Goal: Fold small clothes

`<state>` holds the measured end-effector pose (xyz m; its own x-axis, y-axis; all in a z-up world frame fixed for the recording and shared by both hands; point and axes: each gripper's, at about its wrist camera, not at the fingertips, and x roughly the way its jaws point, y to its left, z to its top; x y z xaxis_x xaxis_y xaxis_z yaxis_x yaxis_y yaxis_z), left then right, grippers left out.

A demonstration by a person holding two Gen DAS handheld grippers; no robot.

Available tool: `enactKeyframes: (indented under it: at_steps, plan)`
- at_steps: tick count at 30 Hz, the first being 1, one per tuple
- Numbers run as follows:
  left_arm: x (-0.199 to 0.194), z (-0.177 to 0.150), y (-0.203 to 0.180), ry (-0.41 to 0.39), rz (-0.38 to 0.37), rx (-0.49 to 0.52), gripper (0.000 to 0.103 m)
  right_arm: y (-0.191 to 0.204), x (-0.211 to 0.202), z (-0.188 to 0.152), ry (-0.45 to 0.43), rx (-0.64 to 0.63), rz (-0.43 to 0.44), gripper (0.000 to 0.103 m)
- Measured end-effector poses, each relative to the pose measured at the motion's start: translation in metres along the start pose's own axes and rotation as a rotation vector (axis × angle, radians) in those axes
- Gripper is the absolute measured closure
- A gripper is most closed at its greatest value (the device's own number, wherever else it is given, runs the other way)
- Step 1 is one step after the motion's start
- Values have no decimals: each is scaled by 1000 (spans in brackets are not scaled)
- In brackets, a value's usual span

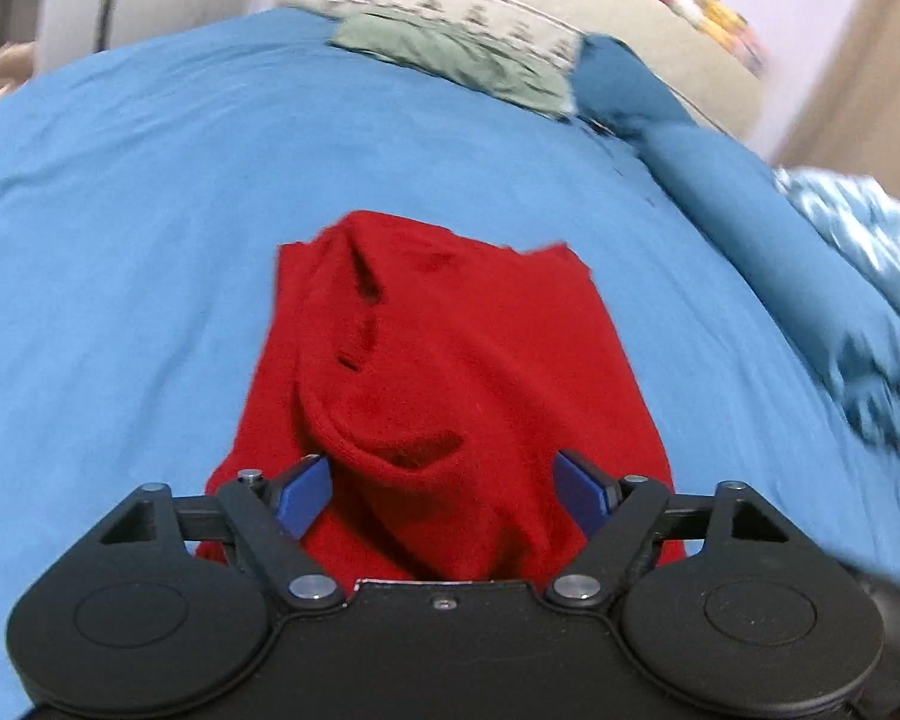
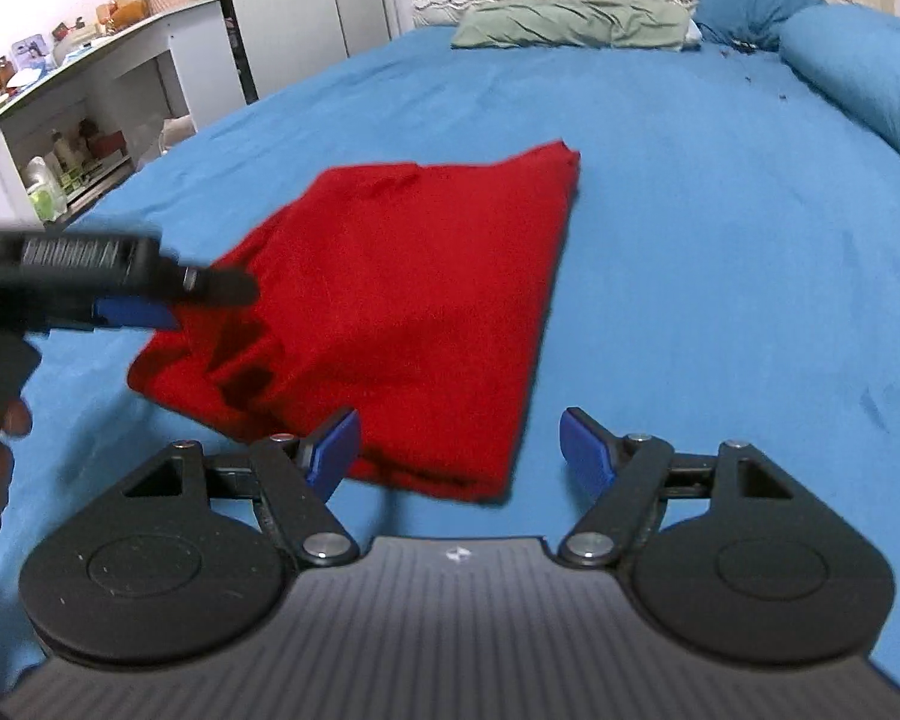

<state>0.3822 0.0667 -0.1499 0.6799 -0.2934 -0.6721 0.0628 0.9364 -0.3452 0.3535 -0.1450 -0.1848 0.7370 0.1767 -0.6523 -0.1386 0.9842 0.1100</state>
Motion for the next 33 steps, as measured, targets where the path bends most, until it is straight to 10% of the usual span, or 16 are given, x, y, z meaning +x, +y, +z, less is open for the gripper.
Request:
enactKeyframes:
  at_steps: [4,15,18,29,33]
  plan:
    - [1,-4,16,5,109,-24,41,3,7,-14,15,-18,9,14]
    - [-16,-21,15,17,64,61,56,3,12,-19,10,8,17,14]
    - [-3,-16,10,36,74,69,93,5,10,-18,7,0,20,14]
    - [-29,-26,50,-51,119,-7,93,4,6,-15,8,8,28,14]
    - [-21,-42,62,-80,56,-62,79,7,8,-17,23,-12,20,14]
